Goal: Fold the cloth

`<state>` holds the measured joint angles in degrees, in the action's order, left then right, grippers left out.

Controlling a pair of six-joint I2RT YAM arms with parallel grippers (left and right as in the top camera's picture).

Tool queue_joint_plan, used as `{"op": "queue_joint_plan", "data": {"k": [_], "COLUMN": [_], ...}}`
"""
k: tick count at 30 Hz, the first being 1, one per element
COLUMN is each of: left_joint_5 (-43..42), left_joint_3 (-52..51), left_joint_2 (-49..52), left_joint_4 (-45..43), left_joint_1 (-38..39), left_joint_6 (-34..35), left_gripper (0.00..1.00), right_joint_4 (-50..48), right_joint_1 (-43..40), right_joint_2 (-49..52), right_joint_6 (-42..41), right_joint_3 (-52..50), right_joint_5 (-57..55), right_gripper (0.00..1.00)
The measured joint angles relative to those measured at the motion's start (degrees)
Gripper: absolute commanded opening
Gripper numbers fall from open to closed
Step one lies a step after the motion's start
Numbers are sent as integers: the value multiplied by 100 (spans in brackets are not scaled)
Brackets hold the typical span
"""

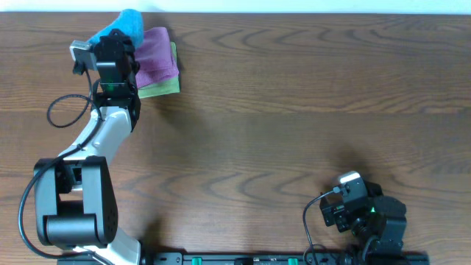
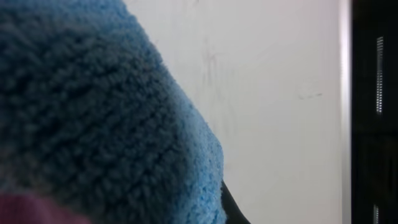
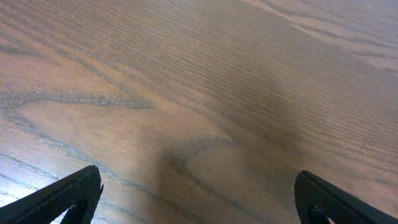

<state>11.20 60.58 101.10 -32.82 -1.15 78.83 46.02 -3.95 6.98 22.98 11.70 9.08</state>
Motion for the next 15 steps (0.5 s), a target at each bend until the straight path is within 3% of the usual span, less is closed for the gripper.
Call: {"op": "queue_joint_plan", "data": {"k": [10, 15], "left_joint_5": [238, 275], "left_joint_3": [0, 46], "left_joint_2": [22, 529], "left_joint_4": [-144, -1060], "left_joint_1": [-179, -175], "left_joint_6": [-1154, -1305], "left_gripper": [6, 6], "right_joint_4": [0, -2], "right_joint_1": [0, 0], "right_joint_2": [0, 0], "right_joint_6": [0, 0], "right_joint_3": [0, 0], "right_joint_5": [0, 0], "right_gripper": [99, 99]}}
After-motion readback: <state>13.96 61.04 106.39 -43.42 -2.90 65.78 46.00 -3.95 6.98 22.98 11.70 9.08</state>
